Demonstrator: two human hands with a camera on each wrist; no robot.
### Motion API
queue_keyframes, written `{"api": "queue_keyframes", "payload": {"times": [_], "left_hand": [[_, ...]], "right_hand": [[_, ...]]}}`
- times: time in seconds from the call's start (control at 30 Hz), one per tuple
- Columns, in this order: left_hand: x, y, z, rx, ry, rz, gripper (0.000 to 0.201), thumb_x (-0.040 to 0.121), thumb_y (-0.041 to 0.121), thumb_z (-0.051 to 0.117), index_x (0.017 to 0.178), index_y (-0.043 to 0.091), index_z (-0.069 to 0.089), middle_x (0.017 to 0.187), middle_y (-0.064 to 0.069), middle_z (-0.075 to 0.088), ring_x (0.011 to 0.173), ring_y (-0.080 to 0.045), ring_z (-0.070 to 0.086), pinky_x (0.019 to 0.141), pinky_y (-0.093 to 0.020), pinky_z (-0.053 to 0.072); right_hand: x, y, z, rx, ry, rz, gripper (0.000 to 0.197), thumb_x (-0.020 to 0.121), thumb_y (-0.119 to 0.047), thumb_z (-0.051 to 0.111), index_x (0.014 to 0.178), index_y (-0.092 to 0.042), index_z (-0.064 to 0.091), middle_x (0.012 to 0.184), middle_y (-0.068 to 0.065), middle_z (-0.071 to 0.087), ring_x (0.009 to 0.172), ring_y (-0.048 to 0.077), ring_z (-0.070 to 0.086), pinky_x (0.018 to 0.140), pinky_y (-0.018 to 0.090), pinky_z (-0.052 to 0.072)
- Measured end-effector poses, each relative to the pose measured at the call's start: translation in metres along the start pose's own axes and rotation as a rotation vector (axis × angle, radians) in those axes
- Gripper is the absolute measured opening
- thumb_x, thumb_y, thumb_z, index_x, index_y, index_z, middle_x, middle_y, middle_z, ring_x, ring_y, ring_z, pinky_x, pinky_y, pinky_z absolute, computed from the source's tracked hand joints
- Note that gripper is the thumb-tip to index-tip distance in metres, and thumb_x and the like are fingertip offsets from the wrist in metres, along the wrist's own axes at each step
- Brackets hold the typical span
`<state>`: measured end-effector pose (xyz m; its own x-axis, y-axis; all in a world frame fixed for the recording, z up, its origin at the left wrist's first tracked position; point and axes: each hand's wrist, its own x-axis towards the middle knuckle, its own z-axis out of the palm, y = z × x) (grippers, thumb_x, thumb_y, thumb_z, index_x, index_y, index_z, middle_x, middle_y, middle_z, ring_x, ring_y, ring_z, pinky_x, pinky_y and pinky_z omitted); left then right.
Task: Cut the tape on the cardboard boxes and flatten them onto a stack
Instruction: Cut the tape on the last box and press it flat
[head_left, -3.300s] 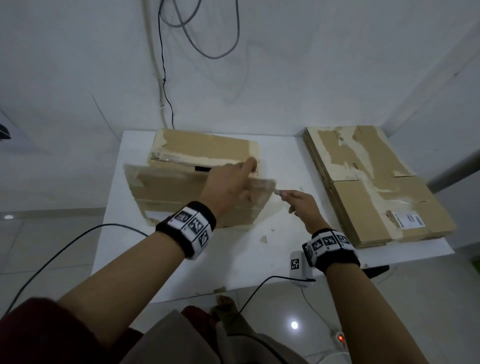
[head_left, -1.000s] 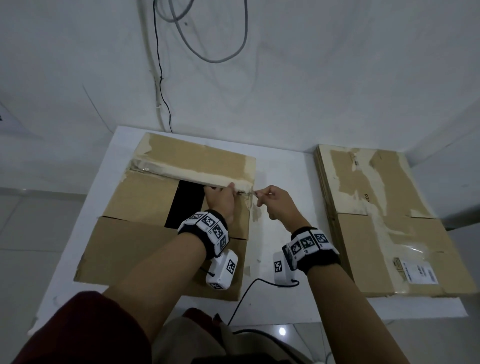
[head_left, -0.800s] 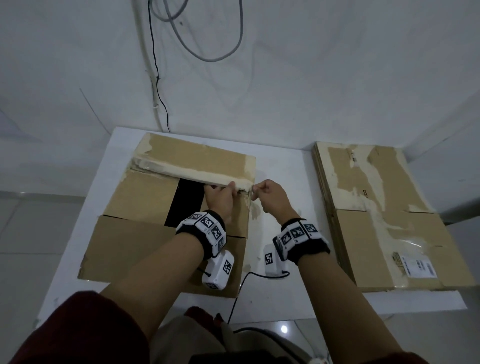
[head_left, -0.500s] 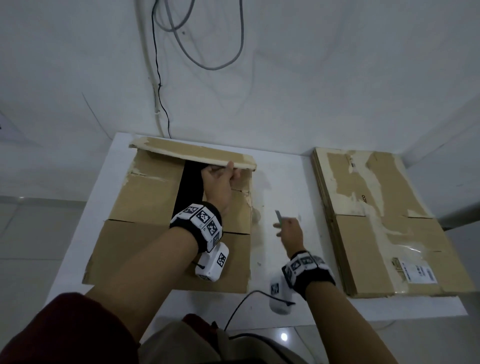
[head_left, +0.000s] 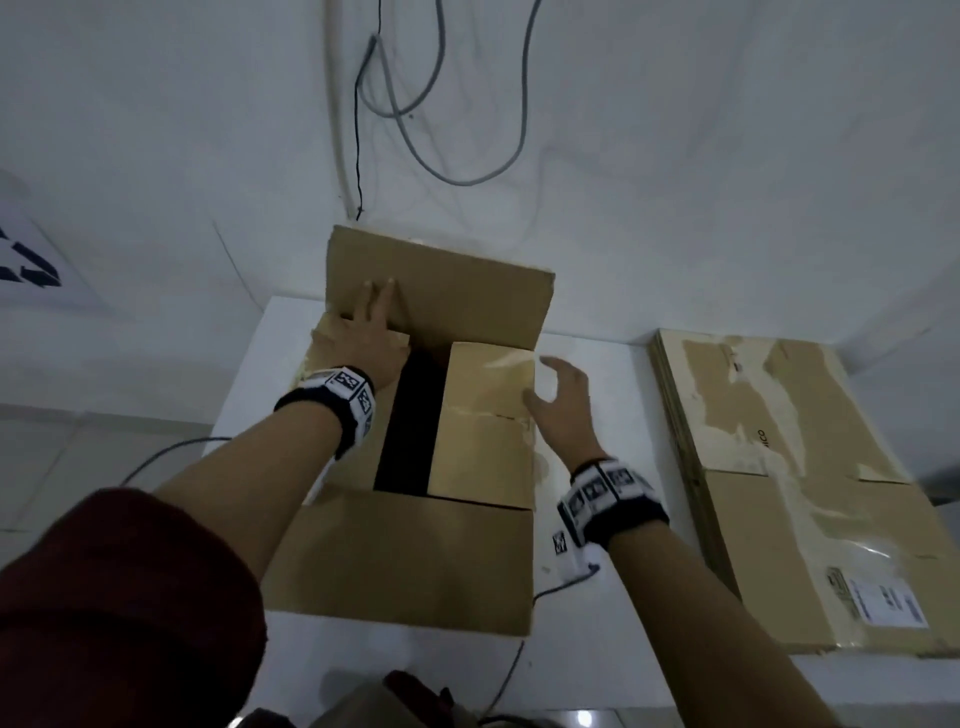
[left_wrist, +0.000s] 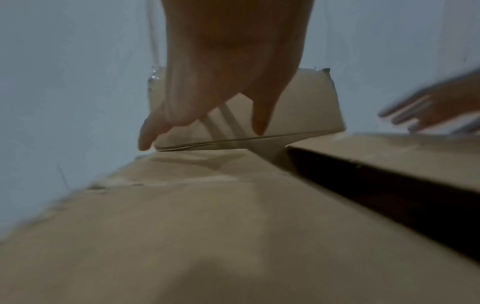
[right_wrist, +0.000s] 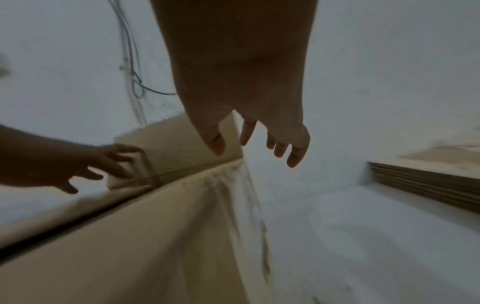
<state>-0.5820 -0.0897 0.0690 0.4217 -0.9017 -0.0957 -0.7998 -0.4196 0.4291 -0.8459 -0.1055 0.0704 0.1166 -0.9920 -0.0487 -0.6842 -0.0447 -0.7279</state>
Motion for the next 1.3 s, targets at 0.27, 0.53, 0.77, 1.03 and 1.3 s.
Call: {"api": "queue_keyframes", "payload": {"times": [0.27,0.53,0.77,1.03,1.3], "left_hand": [[0.011,-0.018,-0.003,0.258,-0.230,-0.027,0.136,0.047,0.087,0.064,0.150,0.037,-0.008,0.159,0.010,-0.011,0.143,-0.046,-0.001,0.103,-0.074,0.015],[0.016,-0.034,-0.035,-0.262,-0.345,0.019,0.114,0.054,0.069,0.063,0.151,0.031,0.016,0.161,0.003,0.010,0.145,-0.039,0.005,0.115,-0.055,0.017],[-0.006,-0.084,-0.112,-0.835,-0.307,-0.026,0.040,0.101,0.030,0.043,0.140,0.020,0.047,0.127,-0.011,0.059,0.112,-0.034,0.058,0.101,-0.051,0.045],[-0.034,-0.174,-0.095,-0.148,-0.095,-0.079,0.085,0.091,0.033,0.060,0.154,0.013,0.006,0.159,-0.019,0.011,0.144,-0.037,0.018,0.115,-0.050,0.021],[-0.096,-0.161,-0.021,-0.336,-0.051,0.009,0.064,0.091,0.037,0.063,0.144,0.008,0.040,0.146,-0.016,0.037,0.131,-0.036,0.040,0.109,-0.049,0.034]], "right_hand": [[0.055,-0.059,0.049,-0.440,-0.313,0.140,0.133,0.051,-0.087,0.067,0.155,-0.032,0.006,0.162,0.016,-0.003,0.146,0.045,0.006,0.116,0.058,0.020],[0.047,-0.059,0.050,-0.281,-0.305,0.152,0.111,0.071,-0.061,0.074,0.154,-0.036,0.004,0.164,0.006,-0.011,0.149,0.040,-0.010,0.116,0.065,0.010],[0.021,-0.032,-0.032,0.530,-0.328,0.136,0.060,0.083,-0.070,0.057,0.129,-0.033,0.060,0.128,0.005,0.062,0.115,0.029,0.057,0.098,0.048,0.042],[-0.040,0.043,-0.085,0.098,-0.131,0.156,0.080,0.088,-0.014,0.073,0.154,-0.020,0.027,0.135,0.011,0.051,0.119,0.029,0.055,0.090,0.043,0.051],[-0.116,0.040,0.015,-0.022,-0.033,0.171,0.049,0.103,-0.040,0.042,0.138,-0.008,0.055,0.134,0.013,0.057,0.124,0.032,0.053,0.105,0.040,0.040]]}}
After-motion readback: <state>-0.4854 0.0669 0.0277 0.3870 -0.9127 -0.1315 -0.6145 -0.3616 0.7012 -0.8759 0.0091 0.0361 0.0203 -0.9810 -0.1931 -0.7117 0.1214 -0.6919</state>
